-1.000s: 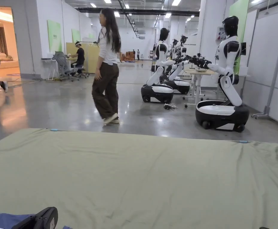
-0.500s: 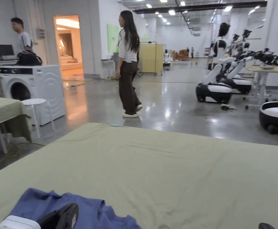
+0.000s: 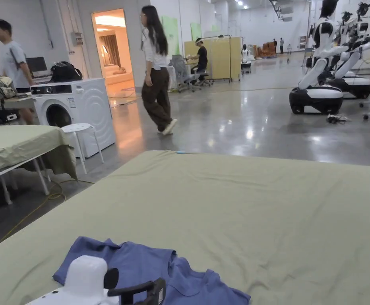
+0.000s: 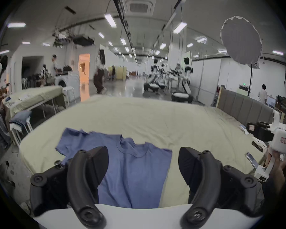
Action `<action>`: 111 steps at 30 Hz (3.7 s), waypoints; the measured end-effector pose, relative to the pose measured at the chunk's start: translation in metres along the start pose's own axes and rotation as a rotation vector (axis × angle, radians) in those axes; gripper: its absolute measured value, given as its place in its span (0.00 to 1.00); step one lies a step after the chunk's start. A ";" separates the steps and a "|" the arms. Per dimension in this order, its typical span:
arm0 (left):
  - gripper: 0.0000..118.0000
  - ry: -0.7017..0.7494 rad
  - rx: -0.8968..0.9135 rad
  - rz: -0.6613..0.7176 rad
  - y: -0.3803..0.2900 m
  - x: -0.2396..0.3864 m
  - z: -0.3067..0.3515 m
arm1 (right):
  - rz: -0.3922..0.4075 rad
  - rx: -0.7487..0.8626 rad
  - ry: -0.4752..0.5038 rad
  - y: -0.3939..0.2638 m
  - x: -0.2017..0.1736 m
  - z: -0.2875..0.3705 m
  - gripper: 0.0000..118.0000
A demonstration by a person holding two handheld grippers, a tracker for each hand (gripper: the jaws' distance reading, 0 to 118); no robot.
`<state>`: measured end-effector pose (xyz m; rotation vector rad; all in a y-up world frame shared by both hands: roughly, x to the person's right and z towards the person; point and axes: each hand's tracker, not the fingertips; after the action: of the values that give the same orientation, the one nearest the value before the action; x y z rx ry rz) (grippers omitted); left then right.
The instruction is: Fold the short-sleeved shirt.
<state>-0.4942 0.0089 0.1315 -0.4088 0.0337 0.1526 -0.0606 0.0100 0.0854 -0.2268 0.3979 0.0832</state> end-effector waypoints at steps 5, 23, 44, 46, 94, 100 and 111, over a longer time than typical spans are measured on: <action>0.75 -0.004 -0.213 -0.017 -0.019 -0.021 -0.096 | -0.077 -0.056 -0.041 -0.012 0.022 0.008 0.00; 0.08 0.125 -0.512 -0.101 -0.051 -0.034 -0.203 | -0.182 -0.146 -0.139 -0.019 0.061 0.018 0.00; 0.07 -0.176 -0.055 -0.159 0.198 0.144 -0.210 | -0.292 -0.104 -0.204 -0.022 0.086 0.053 0.00; 0.07 -0.319 -0.093 -0.147 0.167 0.193 -0.226 | -0.314 -0.105 -0.226 -0.023 0.091 0.058 0.00; 0.03 -0.054 0.329 -0.207 0.007 0.129 0.078 | -0.165 -0.025 -0.163 -0.012 0.074 0.079 0.00; 0.03 -0.054 0.286 -0.151 0.011 0.120 0.074 | -0.146 -0.007 -0.157 -0.006 0.069 0.077 0.00; 0.03 -0.146 0.147 -0.066 0.017 0.102 0.039 | -0.156 -0.026 -0.163 -0.010 0.077 0.074 0.00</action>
<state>-0.3960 0.0539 0.1539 -0.2506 -0.1114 0.1133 0.0395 0.0203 0.1237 -0.2739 0.2158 -0.0459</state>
